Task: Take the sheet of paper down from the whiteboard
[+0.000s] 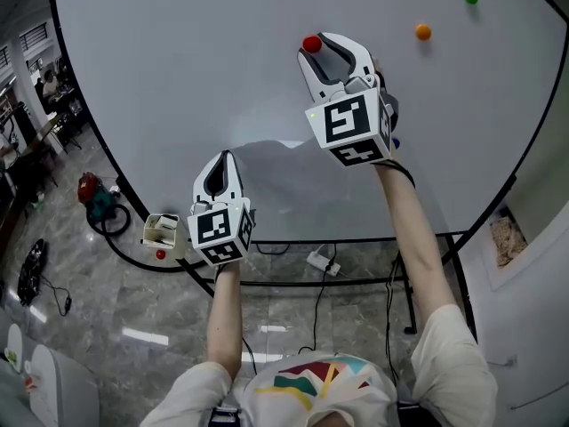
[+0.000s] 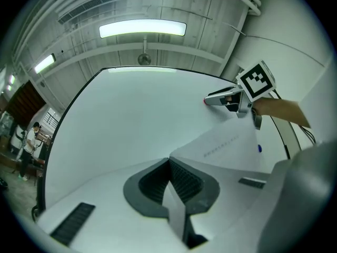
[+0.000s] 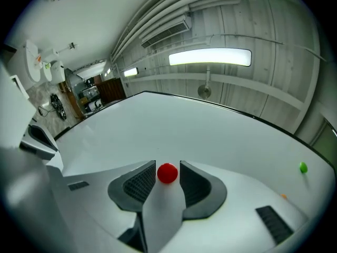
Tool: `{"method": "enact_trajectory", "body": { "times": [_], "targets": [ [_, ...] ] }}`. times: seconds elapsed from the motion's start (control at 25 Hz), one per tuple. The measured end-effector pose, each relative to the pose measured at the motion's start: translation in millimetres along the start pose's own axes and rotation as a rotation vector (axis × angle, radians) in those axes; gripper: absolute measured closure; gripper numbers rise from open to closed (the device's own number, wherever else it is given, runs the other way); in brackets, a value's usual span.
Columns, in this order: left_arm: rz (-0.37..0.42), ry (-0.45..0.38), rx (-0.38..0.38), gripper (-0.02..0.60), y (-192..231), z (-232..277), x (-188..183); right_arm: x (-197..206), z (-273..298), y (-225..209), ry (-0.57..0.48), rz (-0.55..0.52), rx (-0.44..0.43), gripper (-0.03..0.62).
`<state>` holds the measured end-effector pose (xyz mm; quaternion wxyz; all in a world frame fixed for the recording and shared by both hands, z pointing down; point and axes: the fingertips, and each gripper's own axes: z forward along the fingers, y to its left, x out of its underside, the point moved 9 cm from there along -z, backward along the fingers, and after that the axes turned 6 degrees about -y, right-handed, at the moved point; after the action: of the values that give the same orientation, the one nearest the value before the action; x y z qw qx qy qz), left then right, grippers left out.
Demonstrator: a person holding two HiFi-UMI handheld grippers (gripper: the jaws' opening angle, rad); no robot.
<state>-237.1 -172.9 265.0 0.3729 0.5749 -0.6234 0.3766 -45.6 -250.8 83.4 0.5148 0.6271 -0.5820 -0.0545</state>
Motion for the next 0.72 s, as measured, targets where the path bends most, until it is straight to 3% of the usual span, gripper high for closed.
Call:
{"method": "enact_trajectory", "body": {
  "times": [0.24, 0.52, 0.72],
  "targets": [
    [-0.002, -0.029, 0.027, 0.537, -13.6, -6.6, -10.3, 1.6, -34.9, 12.6, -0.031, 0.123, 0.004, 0.461],
    [-0.004, -0.061, 0.087, 0.537, -46.4, -31.2, -0.3, 35.9, -129.6, 35.2, -0.050, 0.301, 0.160, 0.461],
    [-0.018, 0.019, 0.136, 0.537, -68.2, -39.6, 27.7, 90.5, -197.3, 66.1, 0.167, 0.483, 0.239, 0.462]
  ]
}}
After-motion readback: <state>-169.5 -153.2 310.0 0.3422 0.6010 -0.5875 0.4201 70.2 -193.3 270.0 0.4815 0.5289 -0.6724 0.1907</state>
